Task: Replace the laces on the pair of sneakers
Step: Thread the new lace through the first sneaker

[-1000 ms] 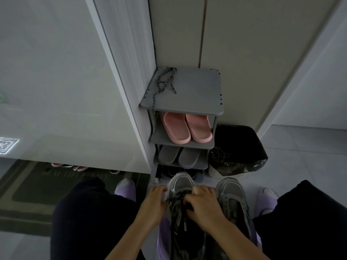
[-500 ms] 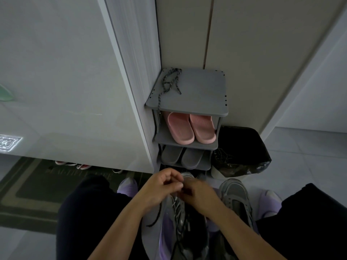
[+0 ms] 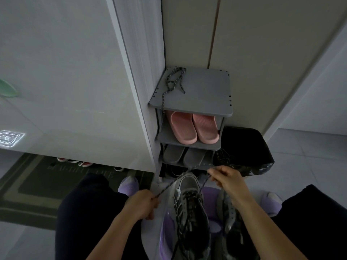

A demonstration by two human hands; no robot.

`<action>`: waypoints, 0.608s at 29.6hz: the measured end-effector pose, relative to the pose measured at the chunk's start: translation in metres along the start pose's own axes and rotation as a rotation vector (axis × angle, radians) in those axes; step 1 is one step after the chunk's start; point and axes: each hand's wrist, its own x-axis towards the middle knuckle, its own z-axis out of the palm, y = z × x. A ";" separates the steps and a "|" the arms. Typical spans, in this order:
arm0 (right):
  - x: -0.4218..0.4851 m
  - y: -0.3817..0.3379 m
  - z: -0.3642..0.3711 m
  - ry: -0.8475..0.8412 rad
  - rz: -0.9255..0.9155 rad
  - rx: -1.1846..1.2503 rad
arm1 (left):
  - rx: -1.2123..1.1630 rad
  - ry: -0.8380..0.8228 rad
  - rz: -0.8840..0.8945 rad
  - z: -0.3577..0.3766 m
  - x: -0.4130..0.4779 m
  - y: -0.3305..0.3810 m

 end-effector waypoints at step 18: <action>-0.031 0.032 0.045 -0.285 -0.154 -0.805 | -0.638 0.136 0.079 0.044 -0.004 0.034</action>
